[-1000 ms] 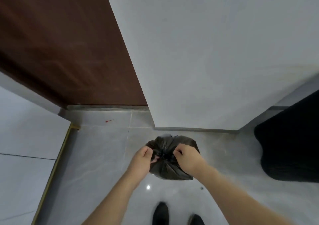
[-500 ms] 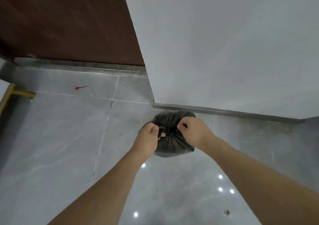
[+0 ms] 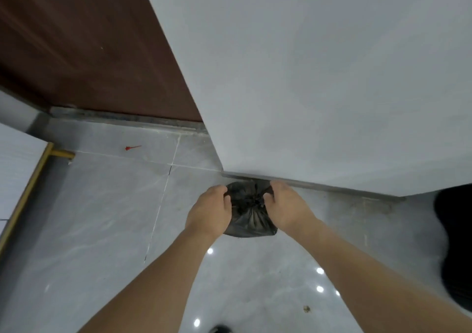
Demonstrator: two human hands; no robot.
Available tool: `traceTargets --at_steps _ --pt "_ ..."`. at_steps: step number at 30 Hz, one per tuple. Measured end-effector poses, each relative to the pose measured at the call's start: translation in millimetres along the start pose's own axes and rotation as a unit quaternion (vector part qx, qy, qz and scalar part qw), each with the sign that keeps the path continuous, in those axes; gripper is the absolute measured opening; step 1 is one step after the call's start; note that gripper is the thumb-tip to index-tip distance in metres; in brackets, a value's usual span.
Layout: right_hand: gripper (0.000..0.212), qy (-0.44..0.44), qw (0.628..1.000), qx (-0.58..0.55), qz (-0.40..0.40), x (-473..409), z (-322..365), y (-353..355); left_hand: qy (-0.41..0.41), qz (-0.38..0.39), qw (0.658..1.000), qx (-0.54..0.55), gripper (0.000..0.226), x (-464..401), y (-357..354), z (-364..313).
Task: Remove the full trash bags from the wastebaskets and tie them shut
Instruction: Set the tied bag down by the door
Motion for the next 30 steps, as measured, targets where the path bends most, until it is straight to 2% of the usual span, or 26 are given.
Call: traceTargets --at_steps 4,10,16,22,26,30 --pt "0.047 0.03 0.999 0.033 -0.002 41.0 21.0 84.5 -0.121 -0.033 0.991 -0.039 0.032 26.4 70.4 -64.9" --pt "0.058 0.075 0.996 0.051 -0.015 128.8 66.8 234.5 -0.196 -0.076 0.977 -0.043 0.041 83.7 200.4 -172.2" --pt "0.059 0.09 0.991 0.054 -0.088 237.6 121.7 406.3 -0.261 -0.145 0.953 -0.055 0.043 166.2 368.6 -264.0" --pt "0.059 0.11 0.966 0.046 -0.231 350.4 164.1 576.5 -0.3 -0.265 0.915 -0.048 0.046 247.4 537.1 -337.0" --pt "0.059 0.109 0.947 0.077 -0.293 403.7 175.2 636.2 -0.337 -0.31 0.888 -0.042 0.046 287.1 601.0 -374.6" --pt "0.06 0.091 0.936 0.083 -0.329 434.3 178.9 653.6 -0.363 -0.32 0.874 -0.04 0.046 308.4 620.6 -391.2"
Point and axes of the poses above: each hand's wrist, its own x-axis away from the middle knuckle, its own y-axis out of the back of the hand, z = x × y, the point moved 4 cm from there along -x, towards the middle knuckle, and after that the axes turned 14 degrees about -z, right-handed, at the moved point
